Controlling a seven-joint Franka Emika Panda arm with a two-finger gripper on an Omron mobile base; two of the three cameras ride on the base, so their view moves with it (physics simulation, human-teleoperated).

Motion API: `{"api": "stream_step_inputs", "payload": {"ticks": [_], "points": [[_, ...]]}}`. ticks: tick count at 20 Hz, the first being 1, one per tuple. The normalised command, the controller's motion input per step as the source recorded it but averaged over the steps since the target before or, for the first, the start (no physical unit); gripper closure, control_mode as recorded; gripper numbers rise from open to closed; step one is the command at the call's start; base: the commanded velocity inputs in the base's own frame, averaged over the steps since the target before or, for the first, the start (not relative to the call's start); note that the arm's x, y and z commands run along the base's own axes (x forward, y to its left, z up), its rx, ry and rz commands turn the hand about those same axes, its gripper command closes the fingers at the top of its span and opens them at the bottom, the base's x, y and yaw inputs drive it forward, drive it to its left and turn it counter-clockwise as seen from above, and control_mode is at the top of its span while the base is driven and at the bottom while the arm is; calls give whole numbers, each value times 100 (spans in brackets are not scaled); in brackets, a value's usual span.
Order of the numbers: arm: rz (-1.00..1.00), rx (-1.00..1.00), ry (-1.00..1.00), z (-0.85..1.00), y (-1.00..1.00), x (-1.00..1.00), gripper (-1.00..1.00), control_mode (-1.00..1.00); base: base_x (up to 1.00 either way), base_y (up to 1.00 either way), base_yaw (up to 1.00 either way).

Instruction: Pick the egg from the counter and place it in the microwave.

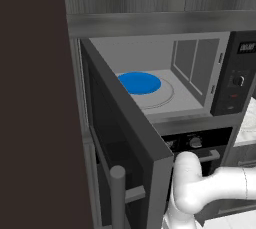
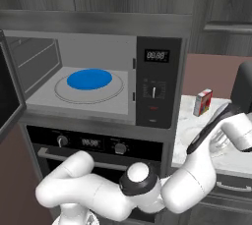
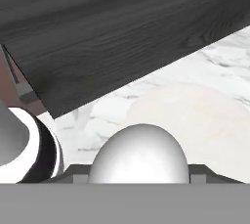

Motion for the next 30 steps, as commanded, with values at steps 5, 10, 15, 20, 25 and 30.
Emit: {"api": "stream_step_inputs", "payload": {"ticks": [5,10,15,20,25,30], "points": [[-5,-3,0,6,100,-100,100,-100,0,0,0],[-15,0,-4,3,100,-100,100,-100,0,0,0],[-33,0,-15,30,100,-93,100,-100,0,0,0],[-26,-3,2,41,100,-43,100,-100,0,0,0],[-3,-22,1,63,100,0,100,-100,0,0,0],[0,-15,4,90,100,0,100,-100,0,0,0]]}}
